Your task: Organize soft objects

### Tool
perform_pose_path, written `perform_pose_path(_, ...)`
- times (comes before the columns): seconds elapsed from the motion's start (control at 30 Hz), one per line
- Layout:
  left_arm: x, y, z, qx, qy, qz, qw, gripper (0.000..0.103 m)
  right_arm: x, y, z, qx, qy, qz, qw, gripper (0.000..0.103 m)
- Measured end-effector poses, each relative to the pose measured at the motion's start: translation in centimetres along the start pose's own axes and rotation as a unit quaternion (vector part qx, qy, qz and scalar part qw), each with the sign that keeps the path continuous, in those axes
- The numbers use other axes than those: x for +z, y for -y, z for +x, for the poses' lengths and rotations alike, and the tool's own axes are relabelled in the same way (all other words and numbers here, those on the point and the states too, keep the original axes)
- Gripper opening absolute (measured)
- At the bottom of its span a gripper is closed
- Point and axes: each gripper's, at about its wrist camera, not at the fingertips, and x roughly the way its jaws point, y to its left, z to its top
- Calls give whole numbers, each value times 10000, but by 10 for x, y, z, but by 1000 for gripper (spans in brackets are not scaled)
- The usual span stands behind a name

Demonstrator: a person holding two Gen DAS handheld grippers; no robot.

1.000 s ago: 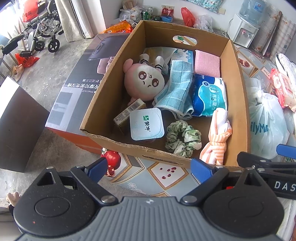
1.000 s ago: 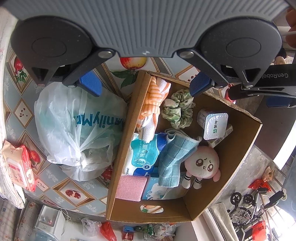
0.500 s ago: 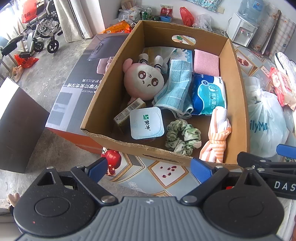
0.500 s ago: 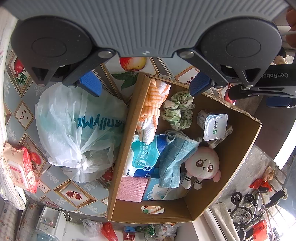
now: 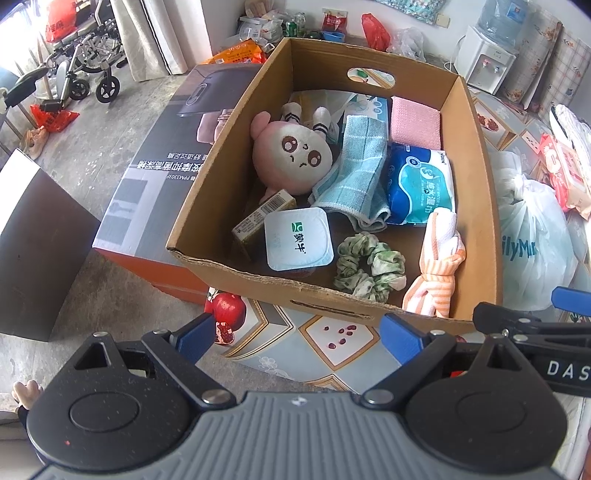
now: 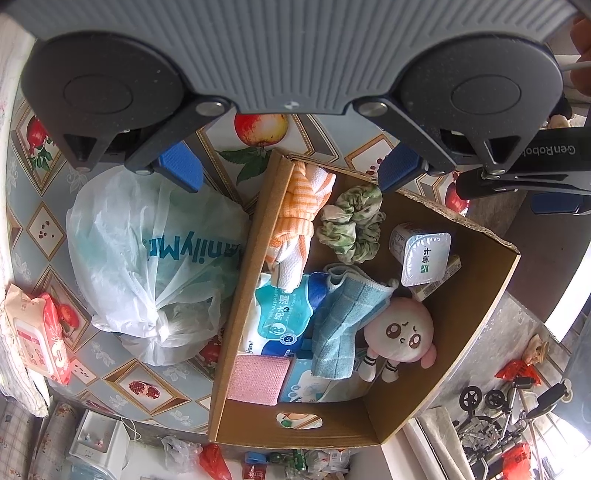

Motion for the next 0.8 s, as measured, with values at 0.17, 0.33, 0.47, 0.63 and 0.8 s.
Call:
perform_pose_path(0.17,0,0,0,-1,0,4,10000,96,0,0,0,1,-4,6,10000,102)
perform_pose_path(0.33,-1,-2,0,-2,-6,-1,10000,96,-1,0,0,0,-4,8,10000,102)
perform_pose_path(0.47,-1,-1,0,-2,-3,-5,10000,96,-1,0,0,-2,0,6,10000,102)
perform_pose_path(0.63,-1,-1,0,-1,-4,-3,10000,96,-1,1,0,1,-3,9,10000,102)
perform_pose_path(0.8,-4,-1,-1,6,-15,-18,10000,96,-1,1,0,1,3,7,10000,102)
